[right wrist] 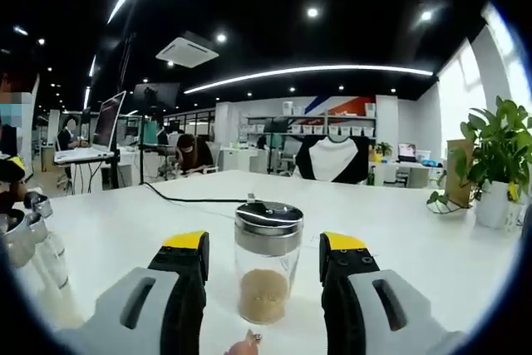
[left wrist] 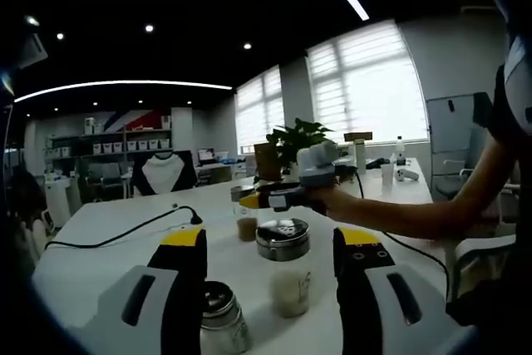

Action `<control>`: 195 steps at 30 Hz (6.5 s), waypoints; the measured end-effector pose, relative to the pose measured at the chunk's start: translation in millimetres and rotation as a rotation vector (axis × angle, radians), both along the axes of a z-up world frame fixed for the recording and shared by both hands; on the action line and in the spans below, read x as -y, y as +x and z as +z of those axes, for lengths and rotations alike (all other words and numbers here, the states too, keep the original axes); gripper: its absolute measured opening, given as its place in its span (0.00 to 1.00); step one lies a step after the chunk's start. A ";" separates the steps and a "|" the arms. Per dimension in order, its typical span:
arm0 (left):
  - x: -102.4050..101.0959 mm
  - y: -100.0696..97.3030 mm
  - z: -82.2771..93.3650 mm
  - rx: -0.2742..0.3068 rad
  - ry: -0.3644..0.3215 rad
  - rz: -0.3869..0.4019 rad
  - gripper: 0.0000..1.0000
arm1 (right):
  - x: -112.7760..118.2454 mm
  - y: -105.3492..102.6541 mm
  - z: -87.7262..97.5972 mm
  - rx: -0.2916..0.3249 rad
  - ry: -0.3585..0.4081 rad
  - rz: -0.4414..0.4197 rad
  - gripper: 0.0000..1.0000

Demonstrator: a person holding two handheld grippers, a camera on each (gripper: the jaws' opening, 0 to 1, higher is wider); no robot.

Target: Rotate the seasoning bottle until the label or dispensing opening points toward the visible target arrow and the bottle remains upright within the marked orientation range

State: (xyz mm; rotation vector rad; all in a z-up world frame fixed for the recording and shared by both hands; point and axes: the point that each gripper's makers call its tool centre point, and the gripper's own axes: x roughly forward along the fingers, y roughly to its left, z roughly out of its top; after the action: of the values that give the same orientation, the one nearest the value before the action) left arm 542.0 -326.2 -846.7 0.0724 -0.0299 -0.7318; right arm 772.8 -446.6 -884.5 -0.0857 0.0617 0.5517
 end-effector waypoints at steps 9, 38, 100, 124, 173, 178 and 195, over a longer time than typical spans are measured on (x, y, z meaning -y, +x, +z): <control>0.5 1.0 -3.2 -0.013 -0.001 -0.008 0.63 | -1.9 12.2 2.2 0.006 -0.003 -0.009 0.50; -0.3 -2.3 -5.0 -0.031 -0.001 -0.009 0.63 | 3.8 -5.2 11.2 0.042 0.079 0.003 0.36; 56.7 -71.3 -34.4 -0.075 -0.051 -0.237 0.57 | 28.2 -188.7 40.1 0.125 0.112 0.159 0.36; 82.1 -66.7 -48.3 -0.101 -0.023 -0.395 0.58 | -21.1 -261.6 33.8 0.066 0.155 0.371 0.36; 102.0 -80.5 -49.5 -0.069 0.012 -0.528 0.46 | -65.3 -315.4 50.1 0.070 0.162 0.646 0.37; 100.3 -73.1 -51.0 -0.057 0.037 -0.447 0.45 | -63.2 -312.3 48.8 0.078 0.157 0.629 0.37; 92.9 -51.0 -58.9 -0.046 0.002 -0.153 0.45 | -57.1 -297.1 39.8 0.079 0.168 0.444 0.35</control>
State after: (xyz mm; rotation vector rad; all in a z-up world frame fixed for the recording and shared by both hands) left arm 491.0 -419.1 -905.5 0.0556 0.0099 -0.8861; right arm 475.7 -389.5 -844.7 0.0452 -0.0834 0.9941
